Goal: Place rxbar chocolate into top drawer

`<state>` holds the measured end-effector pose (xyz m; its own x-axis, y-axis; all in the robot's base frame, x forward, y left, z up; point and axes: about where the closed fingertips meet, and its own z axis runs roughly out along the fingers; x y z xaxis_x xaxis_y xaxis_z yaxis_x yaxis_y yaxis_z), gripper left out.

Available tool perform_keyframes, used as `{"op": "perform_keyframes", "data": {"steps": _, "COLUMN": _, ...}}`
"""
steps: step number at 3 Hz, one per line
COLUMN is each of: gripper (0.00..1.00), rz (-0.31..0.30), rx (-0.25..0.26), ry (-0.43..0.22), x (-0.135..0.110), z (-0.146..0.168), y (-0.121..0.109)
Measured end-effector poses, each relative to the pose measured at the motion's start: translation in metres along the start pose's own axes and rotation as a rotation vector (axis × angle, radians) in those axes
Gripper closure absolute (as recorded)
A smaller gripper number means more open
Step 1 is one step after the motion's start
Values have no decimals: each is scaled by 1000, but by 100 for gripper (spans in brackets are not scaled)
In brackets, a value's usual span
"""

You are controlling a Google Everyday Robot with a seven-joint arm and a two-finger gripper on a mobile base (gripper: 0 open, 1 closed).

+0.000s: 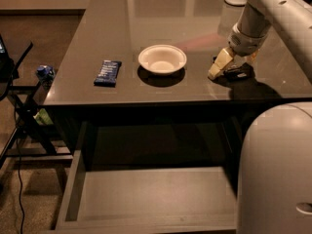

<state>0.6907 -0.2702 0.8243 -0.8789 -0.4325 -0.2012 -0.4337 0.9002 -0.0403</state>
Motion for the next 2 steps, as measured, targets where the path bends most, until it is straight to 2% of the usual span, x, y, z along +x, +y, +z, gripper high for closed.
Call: {"op": "perform_keyframes", "data": {"steps": 2, "gripper": 64, "rz": 0, "rx": 0, "ry": 0, "x": 0, "z": 0, "y": 0}}
